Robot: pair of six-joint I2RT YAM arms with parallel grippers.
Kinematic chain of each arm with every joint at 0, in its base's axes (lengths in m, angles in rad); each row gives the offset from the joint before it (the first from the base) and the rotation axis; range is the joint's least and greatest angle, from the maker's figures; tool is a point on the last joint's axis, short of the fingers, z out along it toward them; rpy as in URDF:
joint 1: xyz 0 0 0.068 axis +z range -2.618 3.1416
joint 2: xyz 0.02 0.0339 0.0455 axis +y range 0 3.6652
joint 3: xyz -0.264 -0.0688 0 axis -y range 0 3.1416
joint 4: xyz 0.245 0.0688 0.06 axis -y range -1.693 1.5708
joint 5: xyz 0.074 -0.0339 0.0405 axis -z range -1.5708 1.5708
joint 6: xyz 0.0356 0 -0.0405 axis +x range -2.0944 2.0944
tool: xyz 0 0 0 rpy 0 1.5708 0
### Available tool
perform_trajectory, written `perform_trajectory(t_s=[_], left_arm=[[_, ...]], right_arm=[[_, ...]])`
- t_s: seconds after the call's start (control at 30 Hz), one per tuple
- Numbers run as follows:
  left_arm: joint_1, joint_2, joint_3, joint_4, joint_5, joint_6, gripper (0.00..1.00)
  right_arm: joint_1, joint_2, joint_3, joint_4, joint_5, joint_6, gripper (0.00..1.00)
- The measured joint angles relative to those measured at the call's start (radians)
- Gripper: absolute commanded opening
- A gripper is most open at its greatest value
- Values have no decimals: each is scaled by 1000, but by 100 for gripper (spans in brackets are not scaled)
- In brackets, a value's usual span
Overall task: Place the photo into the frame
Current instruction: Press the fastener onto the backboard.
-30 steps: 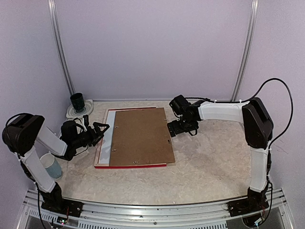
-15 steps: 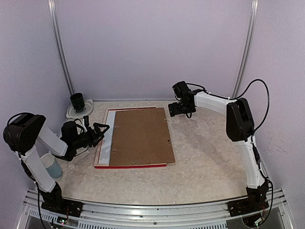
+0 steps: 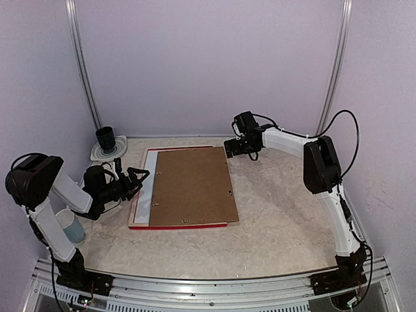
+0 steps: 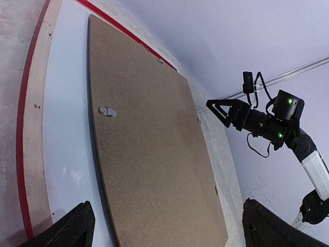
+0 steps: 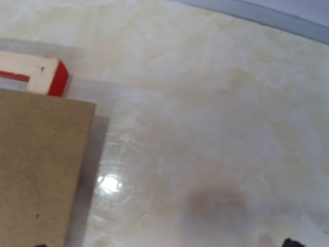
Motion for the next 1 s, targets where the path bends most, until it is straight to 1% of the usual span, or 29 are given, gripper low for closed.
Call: perform_trajectory(t_s=[0.27,0.57,1.0], left_arm=[[0,0,0,4,6,-8,99],[0,0,-5,5,7,-12,99],[0,4,-5,19,11,-17,99]], right_arm=[[0,48,0,11,-50,1,99],[0,49,-13,30,-64,2,99],[9,-13,-122,66,-56,6,99]])
